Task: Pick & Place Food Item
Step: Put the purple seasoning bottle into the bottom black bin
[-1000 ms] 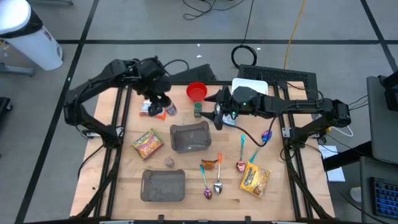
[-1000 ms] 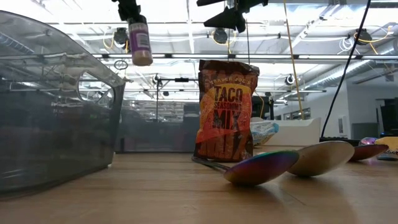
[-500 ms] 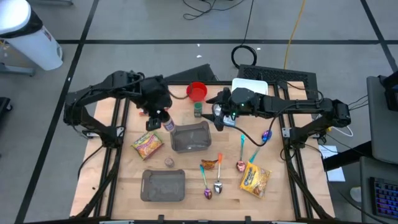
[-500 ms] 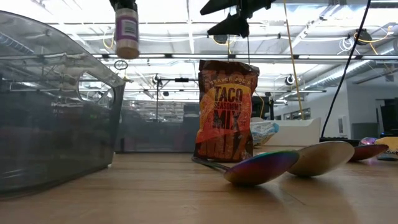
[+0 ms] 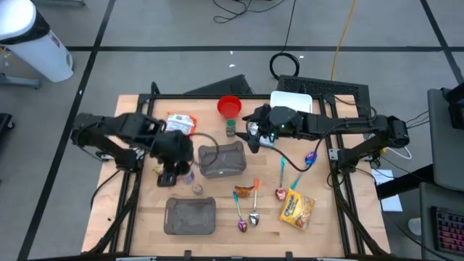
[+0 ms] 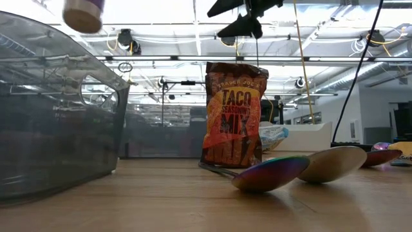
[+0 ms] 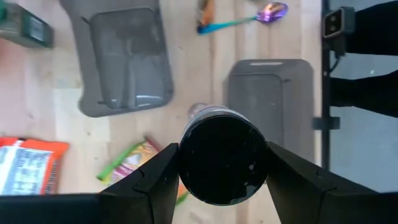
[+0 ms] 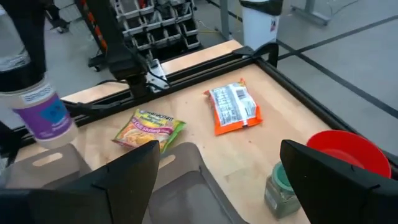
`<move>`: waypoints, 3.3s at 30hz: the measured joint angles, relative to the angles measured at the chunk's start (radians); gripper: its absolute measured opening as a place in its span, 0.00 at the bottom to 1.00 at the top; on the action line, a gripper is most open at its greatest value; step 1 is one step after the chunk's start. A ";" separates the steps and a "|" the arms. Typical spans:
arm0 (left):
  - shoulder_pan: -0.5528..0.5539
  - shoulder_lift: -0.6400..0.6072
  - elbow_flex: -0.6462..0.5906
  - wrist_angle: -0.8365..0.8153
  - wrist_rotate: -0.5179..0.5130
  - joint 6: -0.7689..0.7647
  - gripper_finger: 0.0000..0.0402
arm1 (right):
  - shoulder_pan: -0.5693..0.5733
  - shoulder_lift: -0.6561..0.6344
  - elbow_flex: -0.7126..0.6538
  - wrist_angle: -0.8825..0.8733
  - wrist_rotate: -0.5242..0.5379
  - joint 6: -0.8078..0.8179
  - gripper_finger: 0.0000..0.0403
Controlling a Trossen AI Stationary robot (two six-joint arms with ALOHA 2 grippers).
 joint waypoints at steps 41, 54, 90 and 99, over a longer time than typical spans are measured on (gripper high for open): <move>-0.530 0.164 -0.019 0.109 -0.281 -0.861 0.52 | 0.796 0.000 -0.460 0.769 0.716 0.399 0.81; -0.518 0.163 -0.163 0.081 -0.284 -0.898 0.52 | 0.779 0.000 -0.461 0.766 0.727 0.378 0.81; -0.509 -0.280 -0.740 0.574 -0.225 -1.035 0.52 | 0.689 0.000 -0.461 0.751 0.725 0.368 0.81; -0.504 -0.206 -0.739 0.616 -0.218 -1.033 0.52 | 0.646 0.000 -0.461 0.736 0.643 0.392 0.81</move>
